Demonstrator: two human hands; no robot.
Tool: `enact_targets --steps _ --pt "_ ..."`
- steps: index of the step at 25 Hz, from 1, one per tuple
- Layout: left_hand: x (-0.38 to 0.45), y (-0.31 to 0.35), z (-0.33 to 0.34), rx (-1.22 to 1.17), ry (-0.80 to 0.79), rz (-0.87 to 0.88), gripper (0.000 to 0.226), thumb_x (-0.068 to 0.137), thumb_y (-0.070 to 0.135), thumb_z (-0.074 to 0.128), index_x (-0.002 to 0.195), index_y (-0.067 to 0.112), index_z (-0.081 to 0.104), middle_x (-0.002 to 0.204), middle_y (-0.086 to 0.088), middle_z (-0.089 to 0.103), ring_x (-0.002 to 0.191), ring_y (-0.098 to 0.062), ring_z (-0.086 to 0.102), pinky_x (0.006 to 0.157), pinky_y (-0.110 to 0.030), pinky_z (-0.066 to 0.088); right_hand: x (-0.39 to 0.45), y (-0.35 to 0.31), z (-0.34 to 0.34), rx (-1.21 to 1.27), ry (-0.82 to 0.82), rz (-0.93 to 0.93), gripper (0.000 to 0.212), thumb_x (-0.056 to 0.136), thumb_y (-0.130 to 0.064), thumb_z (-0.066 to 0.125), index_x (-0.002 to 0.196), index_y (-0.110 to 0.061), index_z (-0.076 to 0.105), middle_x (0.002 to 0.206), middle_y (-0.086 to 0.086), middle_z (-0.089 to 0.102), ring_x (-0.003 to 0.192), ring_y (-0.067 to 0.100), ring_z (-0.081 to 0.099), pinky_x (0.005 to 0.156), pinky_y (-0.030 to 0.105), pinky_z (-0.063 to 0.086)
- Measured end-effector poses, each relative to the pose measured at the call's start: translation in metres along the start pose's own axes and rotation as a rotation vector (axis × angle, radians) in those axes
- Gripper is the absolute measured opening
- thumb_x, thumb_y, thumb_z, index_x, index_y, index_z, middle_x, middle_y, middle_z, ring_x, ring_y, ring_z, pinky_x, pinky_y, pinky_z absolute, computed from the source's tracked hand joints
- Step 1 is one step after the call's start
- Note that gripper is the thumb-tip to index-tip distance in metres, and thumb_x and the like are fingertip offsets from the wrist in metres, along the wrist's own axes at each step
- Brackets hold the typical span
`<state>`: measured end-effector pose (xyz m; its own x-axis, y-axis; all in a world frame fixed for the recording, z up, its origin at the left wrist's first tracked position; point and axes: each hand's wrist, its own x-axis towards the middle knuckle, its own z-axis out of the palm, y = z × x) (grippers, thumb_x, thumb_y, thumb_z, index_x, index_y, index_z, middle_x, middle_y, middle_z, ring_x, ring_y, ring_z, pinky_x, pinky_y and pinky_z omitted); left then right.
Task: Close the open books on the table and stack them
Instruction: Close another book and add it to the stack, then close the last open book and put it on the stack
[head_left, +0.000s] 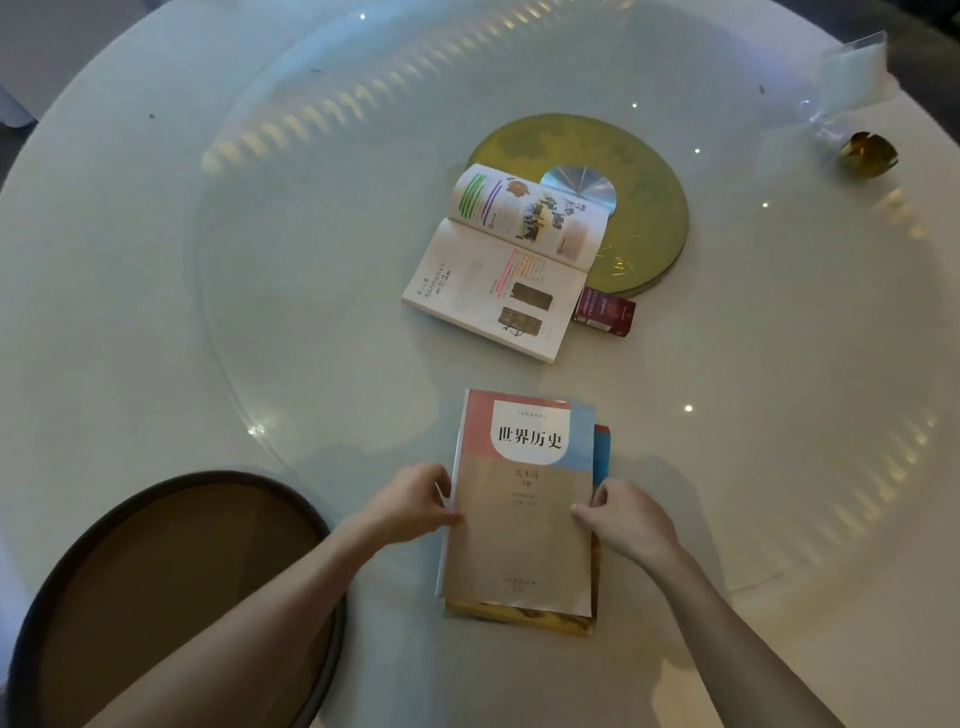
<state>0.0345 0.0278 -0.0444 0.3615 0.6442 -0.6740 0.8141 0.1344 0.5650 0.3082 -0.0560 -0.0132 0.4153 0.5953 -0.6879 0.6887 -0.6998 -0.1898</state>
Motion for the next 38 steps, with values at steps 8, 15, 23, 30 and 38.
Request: enact_targets --steps 8,15,23,30,38 --pt "0.109 0.055 -0.107 -0.408 0.484 -0.077 0.044 0.083 0.035 0.074 0.121 0.016 0.065 0.12 -0.003 0.067 0.104 -0.017 0.062 0.084 -0.026 0.046 0.09 -0.084 -0.073 0.725 0.06 -0.18 0.018 0.1 -0.029 0.065 0.106 -0.013 0.072 0.105 0.004 0.073 0.092 0.016 0.066 0.085 0.041 0.061" --pt "0.18 0.063 -0.145 -0.211 0.671 -0.18 0.069 0.081 0.037 0.07 0.141 0.01 0.046 0.136 -0.014 0.053 0.129 -0.034 0.043 0.11 -0.041 0.035 0.152 -0.135 -0.068 0.96 0.131 0.0 0.046 0.094 -0.017 0.065 0.124 0.018 0.063 0.122 0.031 0.073 0.109 0.041 0.074 0.093 0.049 0.062" --pt "0.173 0.036 -0.158 -0.214 0.679 -0.28 0.027 0.08 0.04 0.069 0.084 0.013 0.073 0.099 -0.012 0.073 0.095 -0.03 0.067 0.081 -0.035 0.055 0.151 -0.157 -0.057 0.874 0.152 0.112 0.038 0.086 -0.021 0.07 0.118 0.0 0.068 0.125 0.016 0.074 0.111 0.035 0.072 0.101 0.049 0.058" --pt "0.117 0.003 -0.157 -0.748 0.634 -0.216 0.019 0.08 0.01 0.071 0.089 0.008 0.055 0.095 -0.014 0.067 0.072 -0.019 0.069 0.046 -0.026 0.056 0.117 -0.168 -0.054 0.828 0.157 0.042 0.024 0.088 -0.008 0.062 0.111 -0.005 0.056 0.123 0.023 0.067 0.109 0.037 0.071 0.092 0.053 0.061" --pt "0.011 -0.008 -0.154 -0.982 0.615 -0.088 0.021 0.079 0.006 0.071 0.1 0.01 0.068 0.084 -0.009 0.071 0.051 -0.009 0.068 0.05 -0.021 0.055 0.031 -0.144 -0.046 1.03 0.02 -0.064 0.025 0.097 -0.008 0.067 0.118 -0.006 0.055 0.108 0.017 0.071 0.077 0.028 0.07 0.052 0.032 0.058"
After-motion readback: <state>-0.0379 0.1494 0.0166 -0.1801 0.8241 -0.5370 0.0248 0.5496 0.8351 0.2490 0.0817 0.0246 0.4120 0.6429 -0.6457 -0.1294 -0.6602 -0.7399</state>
